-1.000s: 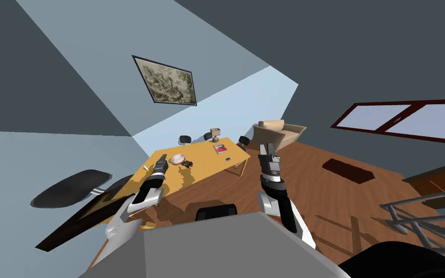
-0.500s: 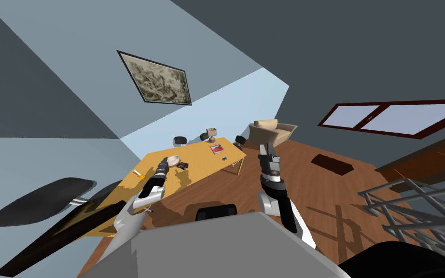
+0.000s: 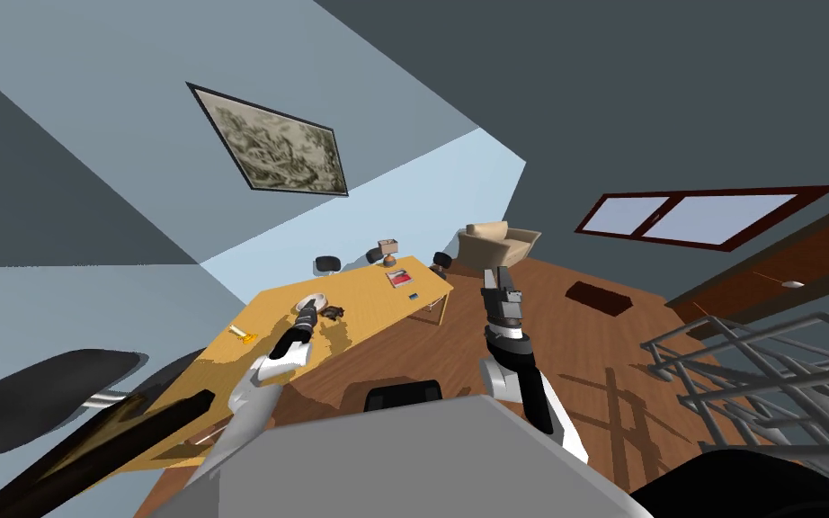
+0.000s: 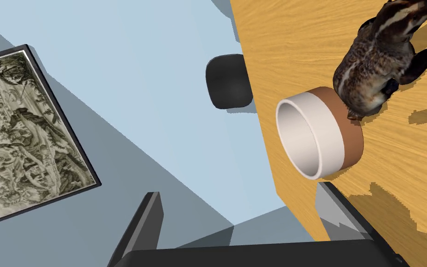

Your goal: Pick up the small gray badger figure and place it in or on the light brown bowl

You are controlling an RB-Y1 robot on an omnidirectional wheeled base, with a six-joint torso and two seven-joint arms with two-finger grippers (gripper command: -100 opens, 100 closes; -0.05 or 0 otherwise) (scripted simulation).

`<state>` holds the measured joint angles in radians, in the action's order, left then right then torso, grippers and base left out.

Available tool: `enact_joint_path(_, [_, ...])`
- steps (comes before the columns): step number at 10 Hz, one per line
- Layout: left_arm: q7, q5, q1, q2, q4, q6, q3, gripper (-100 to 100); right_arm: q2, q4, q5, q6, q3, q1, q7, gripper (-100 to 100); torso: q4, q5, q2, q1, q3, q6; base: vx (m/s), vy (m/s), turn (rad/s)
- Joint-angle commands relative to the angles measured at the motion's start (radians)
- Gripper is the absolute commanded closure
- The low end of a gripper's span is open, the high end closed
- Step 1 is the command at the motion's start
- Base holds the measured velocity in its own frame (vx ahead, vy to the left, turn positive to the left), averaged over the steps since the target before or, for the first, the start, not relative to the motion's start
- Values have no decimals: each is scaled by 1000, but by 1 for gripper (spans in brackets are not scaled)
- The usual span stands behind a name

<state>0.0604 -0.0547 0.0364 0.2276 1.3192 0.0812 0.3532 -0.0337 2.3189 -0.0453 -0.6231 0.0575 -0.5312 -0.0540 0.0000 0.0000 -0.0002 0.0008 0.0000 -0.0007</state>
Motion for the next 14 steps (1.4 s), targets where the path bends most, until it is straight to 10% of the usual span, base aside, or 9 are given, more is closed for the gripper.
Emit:
enact_joint_path(1, [0, 0, 1, -4, -6, 30, 1, -100, 0, 0, 0, 0, 0, 0, 0, 0, 0, 0, 0, 0, 0, 0, 12, -7, -49])
enact_joint_path(14, [-21, 23, 172, 25, -361, 242, 31, -100, 0, 0, 0, 0, 0, 0, 0, 0, 0, 0, -2, 2, -1, 0, 32, 11, -64])
